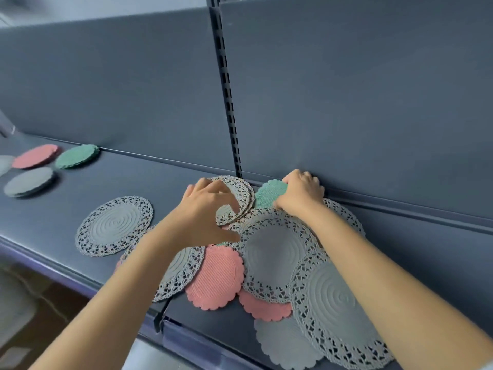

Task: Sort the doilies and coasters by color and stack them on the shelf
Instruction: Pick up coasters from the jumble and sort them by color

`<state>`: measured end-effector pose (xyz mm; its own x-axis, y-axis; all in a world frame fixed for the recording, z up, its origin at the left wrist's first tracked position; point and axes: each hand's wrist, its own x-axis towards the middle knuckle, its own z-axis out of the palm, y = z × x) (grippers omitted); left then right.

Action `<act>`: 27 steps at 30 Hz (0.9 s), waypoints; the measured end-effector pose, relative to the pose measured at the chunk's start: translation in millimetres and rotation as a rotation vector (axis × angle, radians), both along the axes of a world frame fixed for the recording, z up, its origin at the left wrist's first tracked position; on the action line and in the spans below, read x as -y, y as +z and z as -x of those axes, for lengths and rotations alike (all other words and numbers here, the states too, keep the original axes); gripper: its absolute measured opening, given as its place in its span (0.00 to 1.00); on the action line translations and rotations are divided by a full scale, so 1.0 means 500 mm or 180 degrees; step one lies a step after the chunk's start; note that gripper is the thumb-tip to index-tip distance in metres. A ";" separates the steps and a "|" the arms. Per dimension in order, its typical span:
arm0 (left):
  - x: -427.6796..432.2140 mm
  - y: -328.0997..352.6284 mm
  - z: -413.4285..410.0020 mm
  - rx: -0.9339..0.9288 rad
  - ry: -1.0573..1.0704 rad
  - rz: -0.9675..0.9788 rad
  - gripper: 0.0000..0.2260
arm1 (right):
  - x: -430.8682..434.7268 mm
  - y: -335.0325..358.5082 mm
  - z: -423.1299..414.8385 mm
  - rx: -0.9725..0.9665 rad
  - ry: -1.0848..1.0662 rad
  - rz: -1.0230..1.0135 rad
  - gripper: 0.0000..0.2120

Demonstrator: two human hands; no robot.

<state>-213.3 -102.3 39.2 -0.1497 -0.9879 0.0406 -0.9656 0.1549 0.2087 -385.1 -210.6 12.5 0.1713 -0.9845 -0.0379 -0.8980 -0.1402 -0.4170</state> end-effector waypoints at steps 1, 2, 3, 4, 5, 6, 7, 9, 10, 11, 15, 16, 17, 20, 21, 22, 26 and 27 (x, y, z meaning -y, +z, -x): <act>-0.016 0.008 -0.005 0.0008 0.0094 -0.0478 0.22 | -0.002 0.000 0.001 0.0198 0.0048 0.0136 0.20; -0.029 0.013 -0.008 -0.0048 0.0177 -0.0981 0.23 | -0.005 0.001 0.003 0.0387 0.0161 0.0276 0.14; -0.038 0.014 -0.009 -0.0098 0.0246 -0.1336 0.23 | -0.008 0.001 0.006 0.0537 0.0306 0.0401 0.09; -0.042 0.010 -0.011 -0.0091 0.0269 -0.1493 0.23 | -0.010 0.002 0.009 0.0633 0.0426 0.0469 0.05; -0.044 0.006 -0.011 -0.0076 0.0243 -0.1507 0.22 | -0.010 0.003 0.011 0.0707 0.0497 0.0511 0.04; -0.044 0.002 -0.012 -0.0098 0.0189 -0.1459 0.19 | -0.009 0.004 0.012 0.0783 0.0514 0.0582 0.07; -0.043 0.000 -0.012 -0.0182 0.0125 -0.1420 0.17 | -0.008 0.007 0.014 0.0884 0.0511 0.0689 0.09; -0.044 0.004 -0.021 -0.0634 0.0041 -0.1482 0.18 | -0.011 0.023 0.017 0.1253 0.0511 0.1020 0.09; -0.046 0.008 -0.028 -0.1011 0.0039 -0.1469 0.18 | -0.017 0.035 0.017 0.1501 0.0532 0.1234 0.09; -0.050 0.014 -0.036 -0.1418 0.0073 -0.1357 0.18 | -0.025 0.052 0.016 0.1748 0.0555 0.1479 0.10; -0.068 0.035 -0.074 -0.3065 0.0722 -0.0107 0.12 | -0.061 0.124 -0.016 0.2578 0.0478 0.1888 0.15; -0.073 0.038 -0.087 -0.3504 0.0991 0.0239 0.11 | -0.071 0.135 -0.033 0.2729 0.0381 0.1737 0.16; -0.080 0.039 -0.102 -0.3969 0.1242 0.0527 0.09 | -0.082 0.142 -0.052 0.2853 0.0291 0.1568 0.15; -0.108 0.040 -0.180 -0.5102 0.1872 0.1043 0.08 | -0.114 0.147 -0.125 0.3178 0.0121 0.1041 0.12; -0.123 0.037 -0.219 -0.5303 0.2038 0.1142 0.07 | -0.125 0.144 -0.156 0.3259 0.0115 0.0867 0.12; -0.142 0.035 -0.262 -0.5430 0.2163 0.1230 0.06 | -0.137 0.139 -0.191 0.3342 0.0143 0.0693 0.11; -0.239 0.031 -0.441 -0.5516 0.2502 0.1375 0.16 | -0.195 0.108 -0.374 0.3575 0.0322 -0.0017 0.14; -0.265 0.030 -0.484 -0.5534 0.2537 0.1362 0.16 | -0.215 0.104 -0.423 0.3553 0.0416 -0.0067 0.15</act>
<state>28.8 30.1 54.2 0.7110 -0.6854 -0.1570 0.3488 0.1500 0.9251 -173.5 -103.2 64.5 0.2217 -0.9574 0.1849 0.0010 -0.1894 -0.9819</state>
